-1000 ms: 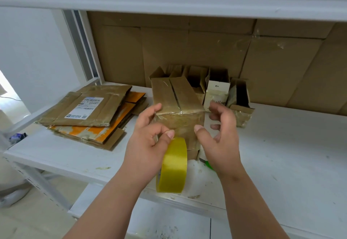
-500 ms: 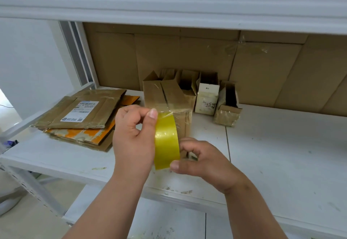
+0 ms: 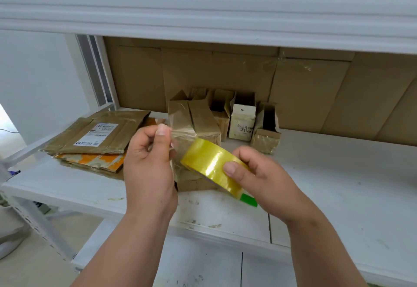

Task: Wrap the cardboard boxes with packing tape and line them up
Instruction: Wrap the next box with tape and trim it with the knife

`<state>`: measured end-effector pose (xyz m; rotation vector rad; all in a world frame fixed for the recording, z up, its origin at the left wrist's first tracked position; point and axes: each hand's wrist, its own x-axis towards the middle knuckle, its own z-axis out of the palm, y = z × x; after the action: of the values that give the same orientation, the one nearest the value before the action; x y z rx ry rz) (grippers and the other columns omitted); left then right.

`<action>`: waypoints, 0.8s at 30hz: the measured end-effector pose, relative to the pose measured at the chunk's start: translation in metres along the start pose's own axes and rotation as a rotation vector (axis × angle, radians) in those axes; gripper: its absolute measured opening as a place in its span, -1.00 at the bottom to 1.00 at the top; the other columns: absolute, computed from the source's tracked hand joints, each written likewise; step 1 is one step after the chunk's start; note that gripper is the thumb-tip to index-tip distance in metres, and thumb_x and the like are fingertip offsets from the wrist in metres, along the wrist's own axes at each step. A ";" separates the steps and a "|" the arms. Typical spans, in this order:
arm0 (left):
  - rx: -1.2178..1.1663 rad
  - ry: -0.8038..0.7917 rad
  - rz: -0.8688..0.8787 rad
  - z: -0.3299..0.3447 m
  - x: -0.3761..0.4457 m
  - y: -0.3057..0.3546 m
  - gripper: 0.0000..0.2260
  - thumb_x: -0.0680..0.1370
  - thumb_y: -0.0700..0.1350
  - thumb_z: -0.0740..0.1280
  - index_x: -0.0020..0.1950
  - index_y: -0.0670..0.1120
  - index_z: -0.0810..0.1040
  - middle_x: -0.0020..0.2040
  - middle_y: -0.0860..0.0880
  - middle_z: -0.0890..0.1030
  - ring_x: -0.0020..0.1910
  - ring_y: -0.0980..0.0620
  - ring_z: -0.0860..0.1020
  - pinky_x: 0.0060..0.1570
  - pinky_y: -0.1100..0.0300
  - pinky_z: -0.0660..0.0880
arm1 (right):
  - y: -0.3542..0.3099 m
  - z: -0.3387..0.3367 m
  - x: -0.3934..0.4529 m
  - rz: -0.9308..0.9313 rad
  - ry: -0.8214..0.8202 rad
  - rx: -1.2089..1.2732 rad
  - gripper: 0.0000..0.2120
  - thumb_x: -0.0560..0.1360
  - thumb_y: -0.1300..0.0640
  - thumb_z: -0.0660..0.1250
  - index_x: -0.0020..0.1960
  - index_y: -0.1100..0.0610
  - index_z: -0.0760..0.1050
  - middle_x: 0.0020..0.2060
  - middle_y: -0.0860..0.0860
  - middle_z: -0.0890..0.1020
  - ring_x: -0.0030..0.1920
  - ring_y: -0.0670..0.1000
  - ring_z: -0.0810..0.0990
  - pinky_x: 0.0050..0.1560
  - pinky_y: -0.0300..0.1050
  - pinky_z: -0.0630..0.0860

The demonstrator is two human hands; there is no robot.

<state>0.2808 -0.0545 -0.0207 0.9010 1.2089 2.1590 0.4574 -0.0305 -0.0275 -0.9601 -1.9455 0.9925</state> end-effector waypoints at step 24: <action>-0.013 -0.174 -0.269 -0.024 0.035 0.010 -0.95 0.54 -0.24 0.41 -0.11 -0.12 0.59 -0.25 -0.08 0.68 -0.30 0.05 0.63 -0.21 0.15 0.57 | -0.023 -0.010 0.005 0.116 0.135 -0.080 -0.87 0.31 0.00 0.30 -0.22 0.02 0.56 -0.38 -0.06 0.52 -0.34 -0.11 0.47 -0.38 -0.31 0.37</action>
<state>0.2389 -0.0482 -0.0109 0.8483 1.1567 1.8351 0.4569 -0.0326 -0.0024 -1.1660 -1.8465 0.8946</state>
